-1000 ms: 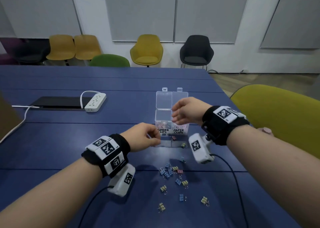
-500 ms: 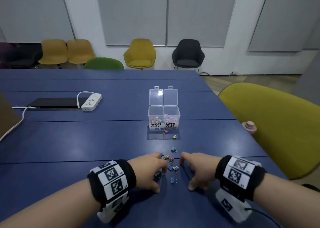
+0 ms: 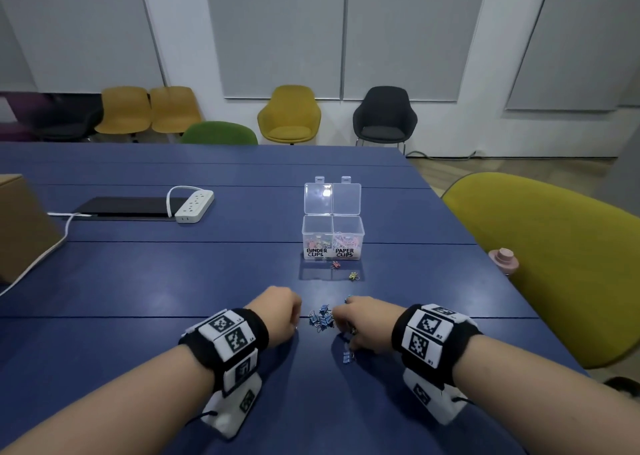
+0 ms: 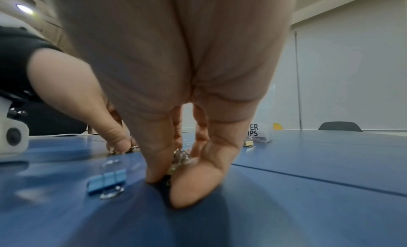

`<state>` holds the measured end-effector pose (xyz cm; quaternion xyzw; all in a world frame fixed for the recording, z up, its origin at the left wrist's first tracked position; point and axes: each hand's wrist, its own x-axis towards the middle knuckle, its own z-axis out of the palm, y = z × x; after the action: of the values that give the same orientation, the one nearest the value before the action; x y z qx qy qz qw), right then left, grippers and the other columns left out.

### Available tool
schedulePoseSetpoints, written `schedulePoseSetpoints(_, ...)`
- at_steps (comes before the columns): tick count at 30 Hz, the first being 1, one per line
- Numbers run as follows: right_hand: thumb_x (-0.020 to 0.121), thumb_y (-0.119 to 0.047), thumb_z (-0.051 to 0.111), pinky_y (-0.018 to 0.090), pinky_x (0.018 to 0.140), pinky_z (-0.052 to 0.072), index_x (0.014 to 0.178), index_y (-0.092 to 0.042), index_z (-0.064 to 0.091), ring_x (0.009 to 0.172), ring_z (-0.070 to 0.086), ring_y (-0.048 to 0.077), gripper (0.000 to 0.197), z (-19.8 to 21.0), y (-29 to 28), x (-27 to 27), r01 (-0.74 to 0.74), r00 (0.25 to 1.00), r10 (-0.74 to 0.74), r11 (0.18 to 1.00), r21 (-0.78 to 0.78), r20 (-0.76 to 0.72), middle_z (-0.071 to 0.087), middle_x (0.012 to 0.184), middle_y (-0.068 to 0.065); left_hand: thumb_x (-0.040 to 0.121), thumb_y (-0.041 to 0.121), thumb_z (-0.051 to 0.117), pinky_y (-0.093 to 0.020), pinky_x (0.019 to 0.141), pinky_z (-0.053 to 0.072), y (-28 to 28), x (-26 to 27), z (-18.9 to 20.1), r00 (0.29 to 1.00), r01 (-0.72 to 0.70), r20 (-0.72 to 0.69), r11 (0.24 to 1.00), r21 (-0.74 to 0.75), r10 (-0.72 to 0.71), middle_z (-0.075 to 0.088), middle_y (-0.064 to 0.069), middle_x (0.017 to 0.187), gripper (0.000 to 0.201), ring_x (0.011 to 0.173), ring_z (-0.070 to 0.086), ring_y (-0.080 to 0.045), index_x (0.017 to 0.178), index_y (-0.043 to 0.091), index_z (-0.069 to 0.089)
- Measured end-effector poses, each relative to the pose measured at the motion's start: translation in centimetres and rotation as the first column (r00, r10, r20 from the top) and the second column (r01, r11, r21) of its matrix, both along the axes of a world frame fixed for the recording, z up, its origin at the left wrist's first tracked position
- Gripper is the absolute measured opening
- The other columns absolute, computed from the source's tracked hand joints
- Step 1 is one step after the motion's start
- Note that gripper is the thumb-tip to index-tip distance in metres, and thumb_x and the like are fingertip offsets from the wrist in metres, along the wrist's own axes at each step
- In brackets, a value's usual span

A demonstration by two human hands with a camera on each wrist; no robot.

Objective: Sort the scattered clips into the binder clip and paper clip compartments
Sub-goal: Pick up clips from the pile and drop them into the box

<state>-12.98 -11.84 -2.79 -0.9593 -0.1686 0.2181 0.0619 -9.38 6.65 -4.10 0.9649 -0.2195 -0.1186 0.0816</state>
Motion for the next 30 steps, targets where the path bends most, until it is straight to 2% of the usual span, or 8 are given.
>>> schedulePoseSetpoints(3, 0.084, -0.009, 0.06, 0.029, 0.07, 0.04, 0.109, -0.008, 0.054, 0.103, 0.056, 0.032, 0.026, 0.4, -0.5, 0.4, 0.002, 1.0, -0.004, 0.997, -0.079, -0.025, 0.057, 0.117, 0.015, 0.08, 0.006, 0.058, -0.024, 0.075, 0.05, -0.2, 0.6, 0.4, 0.998, -0.056, -0.022, 0.994, -0.096, 0.054, 0.06, 0.004, 0.077, 0.018, 0.076, 0.056, -0.013, 0.069, 0.021, 0.055)
schedulePoseSetpoints(7, 0.082, -0.009, 0.06, 0.026, 0.052, 0.042, 0.081, -0.016, 0.044, 0.074, 0.054, 0.025, 0.018, 0.6, -1.9, 0.5, 0.064, 0.995, -0.075, 0.988, -0.141, -0.07, 0.056, 0.092, 0.009, 0.077, 0.004, 0.063, -0.021, 0.071, 0.05, -1.0, 1.0, 0.3, 0.996, -0.089, -0.044, 0.984, -0.151, 0.084, 0.059, 0.006, 0.071, 0.031, 0.074, 0.059, -0.014, 0.06, 0.024, 0.048)
schedulePoseSetpoints(12, 0.078, -0.01, 0.059, 0.027, 0.051, 0.043, 0.067, -0.023, 0.034, 0.062, 0.055, 0.025, 0.03, 0.7, -2.8, 0.1, 0.094, 0.992, -0.105, 0.986, -0.141, -0.076, 0.054, 0.082, 0.006, 0.078, 0.011, 0.067, -0.029, 0.08, 0.051, -1.9, 0.9, 0.1, 0.997, -0.072, -0.045, 0.98, -0.185, 0.065, 0.059, 0.001, 0.093, 0.02, 0.085, 0.056, -0.018, 0.083, 0.022, 0.052)
schedulePoseSetpoints(17, 0.076, -0.012, 0.06, 0.039, 0.059, 0.055, 0.083, -0.02, 0.041, 0.065, 0.061, 0.029, 0.022, 0.6, -2.6, -1.2, 0.069, 0.992, -0.071, 0.997, -0.028, -0.108, 0.053, 0.08, 0.001, 0.073, 0.029, 0.077, -0.031, 0.086, 0.046, -2.3, 0.6, 0.0, 0.994, 0.047, -0.101, 0.998, -0.033, -0.05, 0.052, -0.002, 0.116, 0.05, 0.099, 0.053, -0.02, 0.117, 0.02, 0.054)
schedulePoseSetpoints(22, 0.075, -0.017, 0.063, 0.047, 0.075, 0.057, 0.113, -0.022, 0.042, 0.09, 0.065, 0.034, 0.044, 0.5, -1.2, -2.2, -0.026, 0.996, 0.025, 0.999, -0.019, -0.082, 0.055, 0.105, 0.007, 0.076, 0.018, 0.073, -0.03, 0.083, 0.044, -3.0, 0.4, -0.4, 0.993, 0.099, -0.067, 0.995, 0.017, -0.098, 0.049, -0.005, 0.117, 0.038, 0.101, 0.054, -0.024, 0.11, 0.018, 0.058)
schedulePoseSetpoints(26, 0.084, -0.017, 0.063, 0.028, 0.079, 0.04, 0.13, -0.016, 0.042, 0.112, 0.052, 0.031, 0.051, 0.7, 0.5, -2.6, -0.131, 0.991, 0.13, 0.991, -0.019, -0.036, 0.044, 0.128, 0.011, 0.077, 0.015, 0.07, -0.031, 0.082, 0.046, -3.1, 0.2, -0.5, 0.99, 0.127, -0.064, 0.992, 0.025, -0.125, 0.043, -0.002, 0.104, 0.03, 0.093, 0.055, -0.024, 0.105, 0.019, 0.06)
schedulePoseSetpoints(28, 0.088, -0.015, 0.061, 0.026, 0.073, 0.033, 0.134, -0.015, 0.043, 0.112, 0.051, 0.031, 0.05, 0.9, 1.2, -2.8, -0.157, 0.987, 0.156, 0.987, -0.036, -0.03, 0.042, 0.131, 0.012, 0.078, 0.014, 0.068, -0.029, 0.08, 0.045, -3.0, 0.2, -0.5, 0.989, 0.139, -0.053, 0.99, 0.022, -0.137, 0.041, 0.002, 0.098, 0.018, 0.083, 0.049, -0.02, 0.093, 0.021, 0.06)
schedulePoseSetpoints(30, 0.09, -0.012, 0.057, 0.024, 0.067, 0.034, 0.132, -0.014, 0.045, 0.092, 0.054, 0.029, 0.044, 1.3, 1.7, -2.9, -0.162, 0.986, 0.16, 0.986, -0.04, -0.041, 0.044, 0.125, 0.015, 0.078, 0.012, 0.066, -0.027, 0.079, 0.045, -2.8, 0.2, -0.4, 0.988, 0.145, -0.049, 0.989, 0.026, -0.144, 0.047, 0.0, 0.096, 0.015, 0.08, 0.048, -0.018, 0.083, 0.022, 0.056)
